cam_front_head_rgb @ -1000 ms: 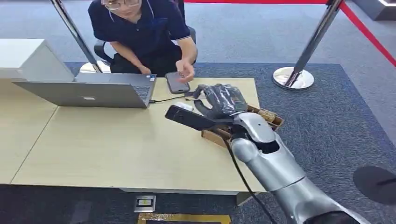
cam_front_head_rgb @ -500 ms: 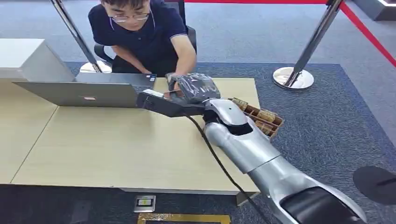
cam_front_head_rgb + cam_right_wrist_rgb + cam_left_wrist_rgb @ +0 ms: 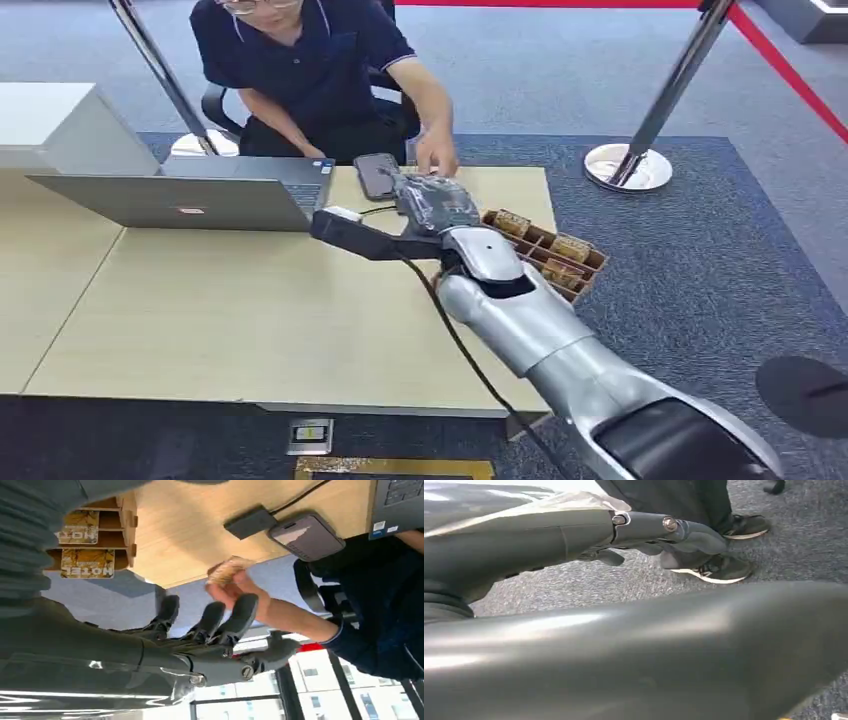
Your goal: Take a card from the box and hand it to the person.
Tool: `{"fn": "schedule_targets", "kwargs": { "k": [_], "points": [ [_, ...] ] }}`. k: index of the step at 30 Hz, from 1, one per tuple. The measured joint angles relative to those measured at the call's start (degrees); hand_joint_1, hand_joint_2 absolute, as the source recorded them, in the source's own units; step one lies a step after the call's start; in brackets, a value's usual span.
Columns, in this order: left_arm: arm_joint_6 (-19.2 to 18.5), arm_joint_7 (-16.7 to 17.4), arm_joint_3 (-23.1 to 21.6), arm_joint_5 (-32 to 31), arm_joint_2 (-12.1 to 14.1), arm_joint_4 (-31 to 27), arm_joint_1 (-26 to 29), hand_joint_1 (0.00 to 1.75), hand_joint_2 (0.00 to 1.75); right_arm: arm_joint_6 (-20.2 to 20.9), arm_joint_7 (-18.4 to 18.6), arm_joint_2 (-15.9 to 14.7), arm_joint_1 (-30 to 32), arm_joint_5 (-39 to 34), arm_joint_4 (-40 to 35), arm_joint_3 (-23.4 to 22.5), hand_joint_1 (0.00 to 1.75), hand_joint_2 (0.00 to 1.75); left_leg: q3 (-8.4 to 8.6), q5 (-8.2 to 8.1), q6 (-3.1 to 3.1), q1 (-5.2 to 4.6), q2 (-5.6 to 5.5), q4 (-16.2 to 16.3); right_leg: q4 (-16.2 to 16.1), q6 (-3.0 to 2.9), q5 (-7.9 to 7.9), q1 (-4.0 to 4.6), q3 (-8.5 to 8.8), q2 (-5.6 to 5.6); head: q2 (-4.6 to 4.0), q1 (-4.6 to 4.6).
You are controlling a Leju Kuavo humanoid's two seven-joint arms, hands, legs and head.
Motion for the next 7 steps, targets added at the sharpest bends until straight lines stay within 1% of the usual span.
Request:
{"fn": "schedule_targets", "kwargs": {
  "k": [5, 7],
  "points": [
    [0.00, -0.07, 0.04, -0.09, 0.02, 0.00, 0.01, 0.00, 0.00, -4.26, 0.20, -0.37, 0.84, 0.92, 0.68, 0.00, 0.00, 0.00, 0.00, 0.00, 0.00, 0.00, 0.00, 0.00, 0.00, 0.00, 0.00, 0.00, 0.00, 0.00, 0.00, 0.00],
    [0.00, -0.07, 0.20, -0.04, 0.02, 0.00, 0.01, 0.00, 0.00, -6.21, 0.94, -0.83, 1.90, 2.21, 0.11, -0.02, 0.00, 0.00, 0.01, 0.00, 0.00, 0.00, 0.00, 0.01, -0.01, 0.00, 0.00, 0.00, 0.00, 0.00, 0.00, 0.00]
  ]
}}
